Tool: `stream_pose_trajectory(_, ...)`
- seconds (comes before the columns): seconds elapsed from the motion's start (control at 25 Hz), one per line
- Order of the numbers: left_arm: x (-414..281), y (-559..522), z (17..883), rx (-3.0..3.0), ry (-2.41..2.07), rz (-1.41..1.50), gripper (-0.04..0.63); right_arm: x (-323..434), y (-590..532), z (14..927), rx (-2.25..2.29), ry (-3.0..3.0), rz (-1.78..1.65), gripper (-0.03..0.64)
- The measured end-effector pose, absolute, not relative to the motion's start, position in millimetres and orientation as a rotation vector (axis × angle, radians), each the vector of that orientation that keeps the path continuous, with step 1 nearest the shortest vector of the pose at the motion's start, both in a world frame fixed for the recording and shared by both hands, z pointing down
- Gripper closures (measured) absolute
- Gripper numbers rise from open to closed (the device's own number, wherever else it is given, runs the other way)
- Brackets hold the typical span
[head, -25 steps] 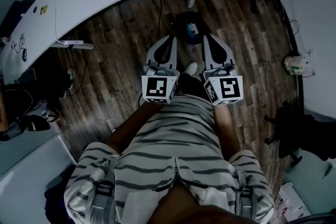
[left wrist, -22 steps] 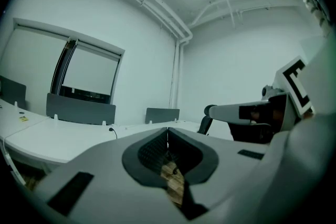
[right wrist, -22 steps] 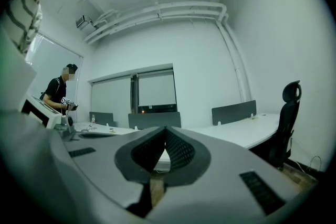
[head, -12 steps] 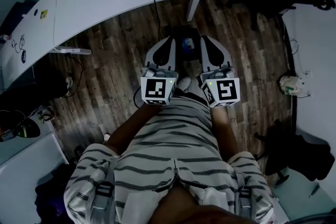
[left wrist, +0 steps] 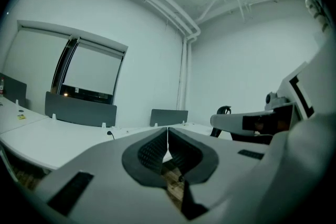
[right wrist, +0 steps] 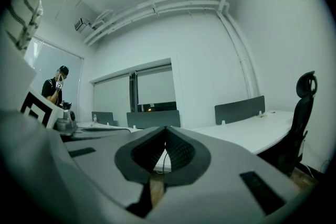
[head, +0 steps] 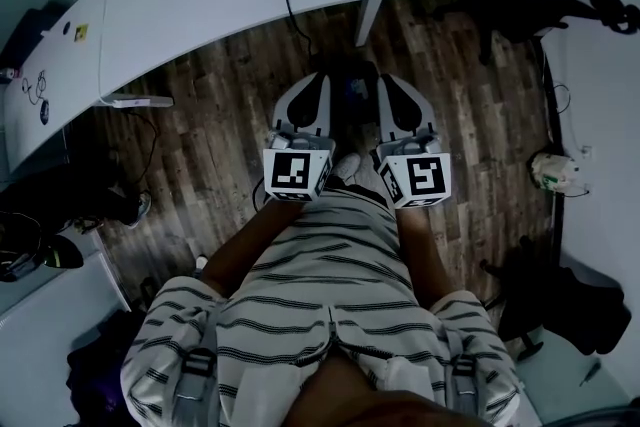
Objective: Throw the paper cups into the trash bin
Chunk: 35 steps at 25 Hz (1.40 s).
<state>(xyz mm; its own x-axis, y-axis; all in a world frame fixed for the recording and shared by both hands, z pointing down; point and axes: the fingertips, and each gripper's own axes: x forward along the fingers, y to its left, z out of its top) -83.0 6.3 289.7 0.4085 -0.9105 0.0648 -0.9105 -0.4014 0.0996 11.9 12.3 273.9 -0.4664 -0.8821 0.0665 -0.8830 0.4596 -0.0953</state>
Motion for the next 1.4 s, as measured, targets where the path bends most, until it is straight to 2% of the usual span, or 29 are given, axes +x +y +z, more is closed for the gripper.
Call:
stream_pose_trajectory(0.72, -107, -105, 290, 2.585, -1.533, 0.039, 0.571, -10, -66, 274, 1.766, -2.565, 0.210, 0.600)
stream_pose_trajectory(1.4, -113, -246, 367, 2.518, -1.536, 0.178, 0.568, -21, -116, 315, 1.854, -2.432, 0.346, 0.600)
